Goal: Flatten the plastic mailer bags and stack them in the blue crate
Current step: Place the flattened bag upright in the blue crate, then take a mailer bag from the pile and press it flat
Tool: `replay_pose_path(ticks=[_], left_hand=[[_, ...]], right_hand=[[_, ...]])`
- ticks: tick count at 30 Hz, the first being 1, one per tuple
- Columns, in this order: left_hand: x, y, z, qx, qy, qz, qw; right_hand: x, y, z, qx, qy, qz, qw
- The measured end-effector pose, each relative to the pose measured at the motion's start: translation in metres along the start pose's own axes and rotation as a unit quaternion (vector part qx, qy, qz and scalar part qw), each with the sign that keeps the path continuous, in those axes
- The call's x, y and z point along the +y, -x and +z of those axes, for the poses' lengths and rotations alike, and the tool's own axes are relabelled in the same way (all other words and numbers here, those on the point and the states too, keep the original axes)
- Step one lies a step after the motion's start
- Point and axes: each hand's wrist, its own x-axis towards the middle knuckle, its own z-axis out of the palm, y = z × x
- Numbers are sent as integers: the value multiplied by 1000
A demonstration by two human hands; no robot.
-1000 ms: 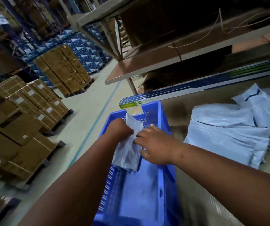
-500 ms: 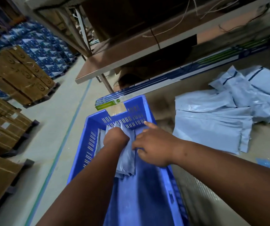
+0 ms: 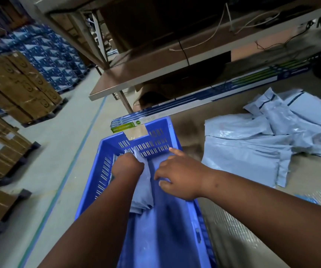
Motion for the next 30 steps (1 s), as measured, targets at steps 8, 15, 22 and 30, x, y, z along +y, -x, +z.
replay_pose_path(ticks=[8,15,22,30], left_hand=[[38,44,-64,42,32,34,998],[128,85,-111,82,61,121,987],[241,150,-97,28,-4,256,966],[272,204,-11,-73,-25,278,957]], right_hand=[[13,7,-15,23,-60,-25,998],[74,53,-39,119,-89,49,988],[169,134,-10,91,56,237,966],[216,188,9,82,121,328,933]])
